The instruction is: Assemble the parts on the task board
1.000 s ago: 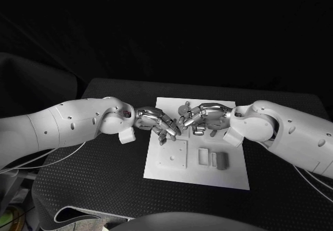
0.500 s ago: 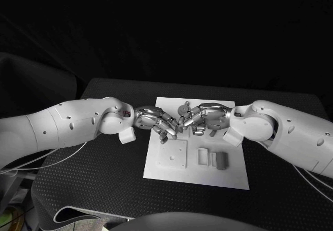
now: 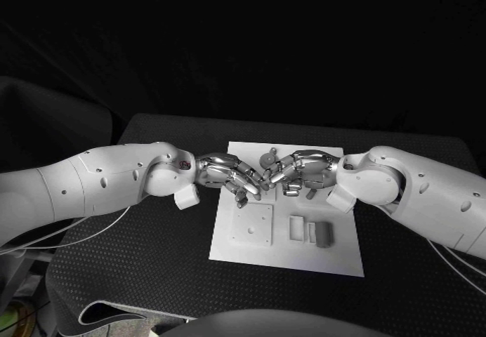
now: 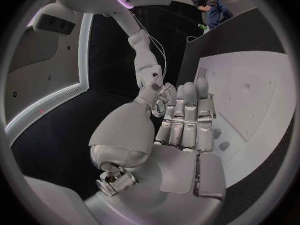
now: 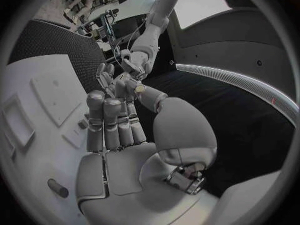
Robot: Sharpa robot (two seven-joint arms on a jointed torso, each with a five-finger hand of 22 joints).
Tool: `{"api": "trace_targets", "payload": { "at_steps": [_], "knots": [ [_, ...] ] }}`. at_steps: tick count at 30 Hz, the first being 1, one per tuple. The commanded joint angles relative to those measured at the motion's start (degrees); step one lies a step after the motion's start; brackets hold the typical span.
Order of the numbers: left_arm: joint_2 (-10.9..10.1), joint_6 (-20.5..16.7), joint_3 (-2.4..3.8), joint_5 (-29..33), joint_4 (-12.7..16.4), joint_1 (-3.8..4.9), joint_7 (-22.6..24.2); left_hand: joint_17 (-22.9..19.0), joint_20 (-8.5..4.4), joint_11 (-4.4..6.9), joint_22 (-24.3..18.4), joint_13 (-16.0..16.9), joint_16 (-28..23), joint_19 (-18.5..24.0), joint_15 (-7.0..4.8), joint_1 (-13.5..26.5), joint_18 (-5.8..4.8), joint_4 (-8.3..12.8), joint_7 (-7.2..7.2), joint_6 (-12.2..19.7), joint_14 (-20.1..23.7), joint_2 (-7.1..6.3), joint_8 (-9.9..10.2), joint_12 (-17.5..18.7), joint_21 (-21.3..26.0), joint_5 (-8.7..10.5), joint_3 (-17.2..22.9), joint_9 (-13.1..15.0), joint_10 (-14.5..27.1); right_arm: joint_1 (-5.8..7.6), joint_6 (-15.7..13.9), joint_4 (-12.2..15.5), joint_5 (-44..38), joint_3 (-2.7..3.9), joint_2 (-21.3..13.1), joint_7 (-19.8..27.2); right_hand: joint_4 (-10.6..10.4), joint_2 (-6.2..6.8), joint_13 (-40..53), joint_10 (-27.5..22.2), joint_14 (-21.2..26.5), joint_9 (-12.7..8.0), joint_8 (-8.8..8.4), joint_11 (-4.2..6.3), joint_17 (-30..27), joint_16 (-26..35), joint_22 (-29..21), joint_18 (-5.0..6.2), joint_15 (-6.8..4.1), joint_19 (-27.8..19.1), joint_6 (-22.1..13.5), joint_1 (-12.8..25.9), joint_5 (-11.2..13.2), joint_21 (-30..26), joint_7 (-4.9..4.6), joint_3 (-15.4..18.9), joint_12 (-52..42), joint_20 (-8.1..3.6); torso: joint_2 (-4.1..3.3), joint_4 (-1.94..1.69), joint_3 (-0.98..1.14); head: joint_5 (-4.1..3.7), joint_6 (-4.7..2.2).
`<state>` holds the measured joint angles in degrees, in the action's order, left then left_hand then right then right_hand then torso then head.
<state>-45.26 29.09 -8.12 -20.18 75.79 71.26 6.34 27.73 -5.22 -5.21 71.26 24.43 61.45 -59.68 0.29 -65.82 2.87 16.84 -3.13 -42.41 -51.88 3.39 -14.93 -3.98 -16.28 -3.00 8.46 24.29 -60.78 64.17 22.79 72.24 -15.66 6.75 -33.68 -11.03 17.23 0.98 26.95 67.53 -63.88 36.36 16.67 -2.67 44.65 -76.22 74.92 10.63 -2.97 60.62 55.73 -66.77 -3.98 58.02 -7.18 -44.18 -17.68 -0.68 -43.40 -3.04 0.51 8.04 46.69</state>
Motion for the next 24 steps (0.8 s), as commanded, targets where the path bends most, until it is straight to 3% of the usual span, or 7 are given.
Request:
{"api": "trace_targets", "payload": {
  "at_steps": [1, 14, 24],
  "knots": [
    [0.05, 1.46, 0.02, 2.43, 0.13, 0.01, 1.29, 0.09, -0.12, 0.49, 0.09, 0.11, 0.19, 0.42, -0.09, 0.39, -0.04, -0.03, 0.06, -0.23, 0.51, 0.80, -0.21, -0.16, 0.34, 0.26, -1.02, 0.07, -0.03, -0.06, 1.34, -0.07, -0.02, 0.03, 0.12, 0.18, -0.27, -1.40, 0.01, 0.35, -0.01, 0.11, 0.25, -0.14, 0.03, 0.29, 0.93, 4.37, -0.48, -0.18, -0.13, -0.82, -0.38, -0.06, -0.39, 0.03, -0.21, -0.21, -0.01, 0.04, 0.05, 0.05, 0.01],
    [0.06, 0.78, 0.02, 4.40, -0.08, 0.01, 1.77, 0.12, -0.26, 0.53, 0.11, 0.35, 0.21, 0.32, -0.15, 1.36, -0.19, -0.28, -0.12, -0.73, 0.74, 3.87, -0.47, -0.19, 0.86, 0.25, -5.38, 0.05, 0.01, -0.19, 2.01, -0.27, -0.03, 0.02, 0.26, 0.14, -0.27, -1.39, 0.02, 0.34, 0.01, 0.14, 0.25, -0.13, 0.04, 0.29, 0.94, 4.37, -0.49, -0.18, -0.15, -0.86, -0.43, -0.06, -0.37, 0.03, -0.19, -0.22, -0.01, 0.03, 0.09, 0.10, 0.20],
    [0.20, -0.70, 0.02, 3.36, -0.32, 0.01, 0.63, 0.14, -0.31, 0.53, 0.15, 0.42, 0.22, 0.34, -0.18, 0.89, -0.16, -0.14, -0.33, -0.63, 0.80, 4.21, -0.36, -0.22, 1.00, 0.25, -5.98, -0.06, -0.06, -0.37, 2.89, 0.24, 0.37, 0.02, 0.41, 1.30, -0.28, -1.39, 0.03, 0.34, 0.03, 0.17, 0.25, -0.13, 0.06, 0.29, 0.94, 4.37, -0.49, -0.20, -0.17, -0.86, -0.45, -0.07, -0.36, 0.05, -0.18, -0.22, 0.00, -0.01, 0.06, 0.06, 0.28]
  ]
}}
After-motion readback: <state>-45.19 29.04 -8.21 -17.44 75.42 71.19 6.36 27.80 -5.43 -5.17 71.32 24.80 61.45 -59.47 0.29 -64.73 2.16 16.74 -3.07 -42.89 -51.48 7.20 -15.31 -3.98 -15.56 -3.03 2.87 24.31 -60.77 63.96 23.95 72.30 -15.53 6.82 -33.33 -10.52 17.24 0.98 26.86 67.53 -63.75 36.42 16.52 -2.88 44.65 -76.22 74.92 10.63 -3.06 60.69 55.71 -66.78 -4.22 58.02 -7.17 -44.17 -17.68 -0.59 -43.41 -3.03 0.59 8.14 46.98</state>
